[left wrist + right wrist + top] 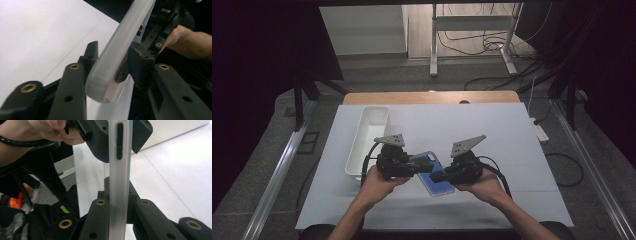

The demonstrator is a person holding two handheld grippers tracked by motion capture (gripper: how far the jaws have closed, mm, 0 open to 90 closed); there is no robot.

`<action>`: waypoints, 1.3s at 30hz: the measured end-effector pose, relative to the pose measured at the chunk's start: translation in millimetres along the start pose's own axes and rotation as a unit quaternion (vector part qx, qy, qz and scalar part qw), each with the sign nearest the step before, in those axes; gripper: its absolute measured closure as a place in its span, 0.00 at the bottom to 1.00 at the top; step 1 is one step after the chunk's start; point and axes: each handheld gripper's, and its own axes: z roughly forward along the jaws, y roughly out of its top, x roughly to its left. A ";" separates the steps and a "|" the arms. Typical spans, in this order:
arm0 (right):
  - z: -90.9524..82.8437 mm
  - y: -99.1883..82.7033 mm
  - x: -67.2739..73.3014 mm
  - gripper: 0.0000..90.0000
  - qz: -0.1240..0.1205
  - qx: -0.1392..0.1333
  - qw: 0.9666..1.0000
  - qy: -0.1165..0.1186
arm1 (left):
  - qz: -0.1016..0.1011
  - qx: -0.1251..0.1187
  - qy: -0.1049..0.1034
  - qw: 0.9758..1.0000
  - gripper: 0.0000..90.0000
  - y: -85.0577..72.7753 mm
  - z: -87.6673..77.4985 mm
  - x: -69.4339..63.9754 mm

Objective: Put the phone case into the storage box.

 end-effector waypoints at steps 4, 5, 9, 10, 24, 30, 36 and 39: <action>-2.1 0.9 2.8 0.95 -0.015 -0.009 1.000 -0.020 | 0.008 0.008 0.028 1.000 0.59 2.8 0.3 -4.5; -2.7 1.0 3.0 0.95 -0.020 -0.013 0.999 -0.026 | 0.009 0.011 0.033 0.999 0.57 3.4 0.4 -5.3; -5.8 1.1 2.7 0.95 -0.024 -0.021 0.999 -0.044 | 0.008 0.012 0.048 0.999 0.46 4.4 1.0 -6.6; -6.7 1.1 2.9 0.95 -0.023 -0.024 0.998 -0.049 | 0.009 0.012 0.060 0.998 0.42 4.7 1.3 -6.8; -11.5 1.0 4.0 0.95 -0.024 -0.040 0.994 -0.101 | -0.012 -0.003 0.121 0.993 0.03 5.0 -3.3 -4.3; -12.3 0.9 4.8 0.95 -0.023 -0.046 0.993 -0.111 | -0.028 -0.003 0.134 0.991 0.00 3.2 -3.1 -1.4; -11.3 0.7 5.8 0.95 -0.025 -0.046 0.991 -0.122 | -0.028 -0.004 0.131 0.991 0.04 2.0 -5.7 -0.1; -10.1 0.4 6.8 0.95 -0.026 -0.046 0.991 -0.125 | -0.023 0.000 0.135 0.991 0.22 1.6 -5.8 -1.3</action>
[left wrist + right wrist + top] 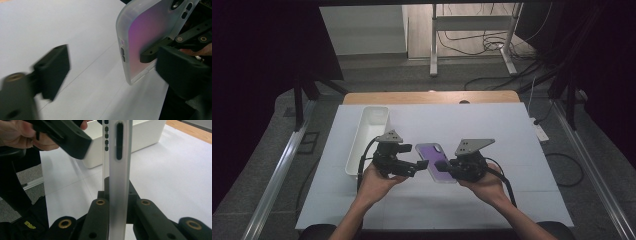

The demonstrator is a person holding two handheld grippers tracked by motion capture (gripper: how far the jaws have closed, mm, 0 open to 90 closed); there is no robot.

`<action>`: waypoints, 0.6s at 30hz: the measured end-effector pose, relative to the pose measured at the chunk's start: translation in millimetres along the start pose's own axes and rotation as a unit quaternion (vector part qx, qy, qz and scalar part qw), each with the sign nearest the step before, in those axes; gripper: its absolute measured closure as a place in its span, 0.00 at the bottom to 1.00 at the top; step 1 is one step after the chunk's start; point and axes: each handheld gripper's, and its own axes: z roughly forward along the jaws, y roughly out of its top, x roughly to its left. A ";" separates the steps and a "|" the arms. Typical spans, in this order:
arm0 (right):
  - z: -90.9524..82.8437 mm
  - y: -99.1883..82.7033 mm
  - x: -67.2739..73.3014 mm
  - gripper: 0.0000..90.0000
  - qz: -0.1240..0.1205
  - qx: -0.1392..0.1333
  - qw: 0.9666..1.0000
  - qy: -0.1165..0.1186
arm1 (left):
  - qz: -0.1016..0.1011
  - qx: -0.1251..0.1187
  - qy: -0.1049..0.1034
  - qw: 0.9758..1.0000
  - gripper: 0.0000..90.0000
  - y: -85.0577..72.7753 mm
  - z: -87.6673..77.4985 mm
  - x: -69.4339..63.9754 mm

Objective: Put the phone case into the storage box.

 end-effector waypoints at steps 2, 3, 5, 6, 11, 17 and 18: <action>0.3 -0.3 0.5 0.95 -0.002 0.000 1.000 -0.003 | -0.002 0.004 -0.005 1.000 0.29 -0.5 0.3 0.1; 0.5 -0.4 0.6 0.95 -0.003 0.001 1.000 -0.006 | -0.002 0.008 -0.005 1.000 0.33 -0.6 0.4 0.2; 0.9 -0.7 0.8 0.95 -0.001 0.000 1.000 -0.009 | -0.001 0.012 -0.006 1.000 0.44 -1.1 0.5 0.0; 0.8 -0.7 0.8 0.95 -0.001 -0.001 1.000 -0.011 | -0.001 0.014 -0.005 1.000 0.49 -1.2 0.6 -0.1; 0.5 -0.7 0.9 0.95 0.003 -0.005 1.000 -0.016 | -0.007 0.019 -0.011 1.000 0.69 -1.4 0.8 -0.2; 2.1 -0.6 3.3 0.95 0.006 -0.003 1.000 -0.020 | -0.018 0.021 -0.020 0.999 0.89 -0.8 0.2 -1.8; 2.3 -0.7 4.0 0.95 0.005 -0.002 1.000 -0.022 | -0.020 0.021 -0.021 0.999 0.90 -0.8 0.0 -1.5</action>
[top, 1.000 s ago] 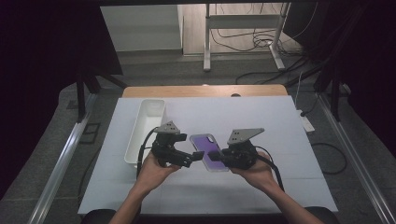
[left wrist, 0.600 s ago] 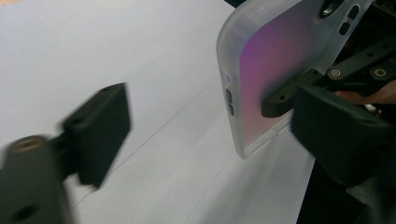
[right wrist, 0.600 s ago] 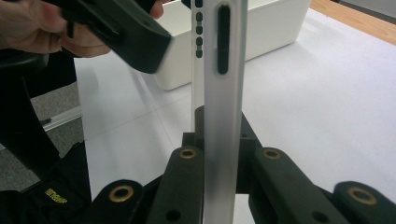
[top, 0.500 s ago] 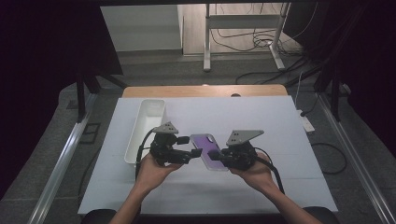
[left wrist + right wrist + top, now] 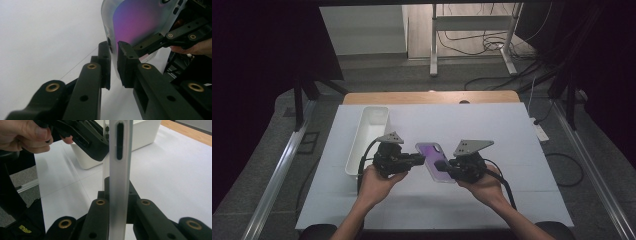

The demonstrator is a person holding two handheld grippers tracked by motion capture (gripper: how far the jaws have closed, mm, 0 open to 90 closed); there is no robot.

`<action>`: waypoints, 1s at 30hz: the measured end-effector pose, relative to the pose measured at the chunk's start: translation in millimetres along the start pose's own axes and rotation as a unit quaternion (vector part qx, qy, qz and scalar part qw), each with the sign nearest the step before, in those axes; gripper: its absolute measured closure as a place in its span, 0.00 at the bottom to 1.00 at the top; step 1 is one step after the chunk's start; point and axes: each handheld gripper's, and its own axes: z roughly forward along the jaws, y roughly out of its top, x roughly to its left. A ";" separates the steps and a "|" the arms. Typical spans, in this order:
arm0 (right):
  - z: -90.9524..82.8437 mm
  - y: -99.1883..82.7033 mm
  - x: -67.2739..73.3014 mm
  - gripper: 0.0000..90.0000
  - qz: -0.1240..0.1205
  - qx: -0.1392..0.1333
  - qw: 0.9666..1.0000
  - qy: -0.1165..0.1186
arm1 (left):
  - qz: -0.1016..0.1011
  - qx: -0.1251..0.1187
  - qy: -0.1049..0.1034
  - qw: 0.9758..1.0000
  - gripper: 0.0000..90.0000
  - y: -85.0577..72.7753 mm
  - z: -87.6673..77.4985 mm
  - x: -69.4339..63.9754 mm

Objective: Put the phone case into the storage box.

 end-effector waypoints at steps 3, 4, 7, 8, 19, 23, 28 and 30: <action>0.7 -0.3 0.8 0.94 -0.007 0.005 1.000 -0.004 | -0.017 -0.012 -0.014 1.000 0.93 -0.7 -1.5 1.9; 1.0 -0.5 0.8 0.94 -0.008 0.006 1.000 -0.004 | -0.019 -0.015 -0.014 1.000 0.94 -0.6 -2.2 1.8; 3.2 -0.7 2.1 0.94 -0.008 0.012 1.000 -0.001 | -0.023 -0.016 -0.009 1.000 0.95 -0.5 -2.8 1.3; 3.7 -0.8 2.6 0.94 -0.010 0.013 1.000 -0.001 | -0.027 -0.017 -0.009 0.999 0.95 -0.7 -2.5 1.6; 8.0 -0.6 8.3 0.81 -0.019 0.019 1.000 0.004 | -0.014 -0.028 0.015 0.999 0.98 -0.2 -1.8 -5.4; 11.5 -1.2 9.9 0.67 -0.019 0.018 1.000 0.000 | 0.007 -0.032 0.023 0.999 0.98 1.4 0.0 -14.3; 15.8 -1.1 11.8 0.48 -0.019 0.022 1.000 0.000 | 0.025 -0.029 0.041 0.998 0.98 1.9 2.4 -20.5; 16.8 -0.7 12.1 0.42 -0.019 0.019 1.000 0.006 | 0.025 -0.027 0.042 0.998 0.98 1.5 3.1 -20.5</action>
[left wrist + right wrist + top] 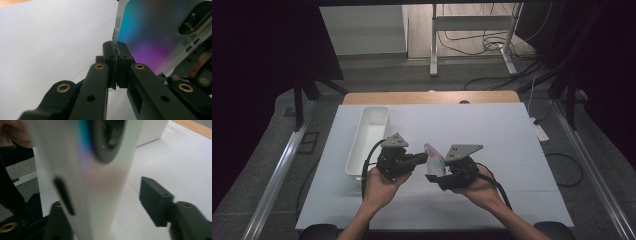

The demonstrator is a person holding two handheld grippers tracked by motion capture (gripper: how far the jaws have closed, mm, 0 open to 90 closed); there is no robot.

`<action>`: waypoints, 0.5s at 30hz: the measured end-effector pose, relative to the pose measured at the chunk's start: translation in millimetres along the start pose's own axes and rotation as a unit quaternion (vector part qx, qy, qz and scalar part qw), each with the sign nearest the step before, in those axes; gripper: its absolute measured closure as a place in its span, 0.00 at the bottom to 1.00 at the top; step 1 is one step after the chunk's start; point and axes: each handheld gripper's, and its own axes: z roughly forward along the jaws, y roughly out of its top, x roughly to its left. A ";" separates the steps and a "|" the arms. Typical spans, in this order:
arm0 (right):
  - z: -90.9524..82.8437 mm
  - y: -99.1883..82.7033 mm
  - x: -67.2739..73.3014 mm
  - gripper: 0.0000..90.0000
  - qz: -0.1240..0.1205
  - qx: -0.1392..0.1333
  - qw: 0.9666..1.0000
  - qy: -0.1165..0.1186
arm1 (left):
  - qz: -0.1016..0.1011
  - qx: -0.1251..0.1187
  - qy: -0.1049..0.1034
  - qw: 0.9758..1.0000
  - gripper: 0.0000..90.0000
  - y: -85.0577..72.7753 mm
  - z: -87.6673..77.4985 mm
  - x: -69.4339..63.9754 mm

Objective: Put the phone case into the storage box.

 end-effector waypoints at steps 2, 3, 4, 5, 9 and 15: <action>0.8 0.3 0.5 0.34 0.000 -0.006 1.000 0.009 | 0.000 0.005 0.004 1.000 0.98 -0.6 1.6 1.0; 1.0 0.4 0.8 0.30 0.000 -0.009 1.000 0.012 | 0.000 0.006 0.006 1.000 0.98 -0.8 2.1 1.3; 0.9 0.5 0.9 0.27 0.000 -0.012 1.000 0.013 | -0.001 0.008 0.007 1.000 0.98 -1.0 2.6 1.8; 0.7 0.3 0.8 0.25 0.000 -0.015 1.000 0.014 | -0.003 0.010 0.008 1.000 0.98 -1.3 3.1 2.3; 1.4 -0.9 -0.5 0.15 -0.001 -0.002 1.000 -0.001 | -0.006 0.014 0.011 1.000 0.98 -2.2 3.7 4.9; 1.4 -5.4 -1.6 0.07 -0.006 0.018 1.000 -0.007 | -0.010 0.017 0.017 1.000 0.98 -3.3 2.7 8.7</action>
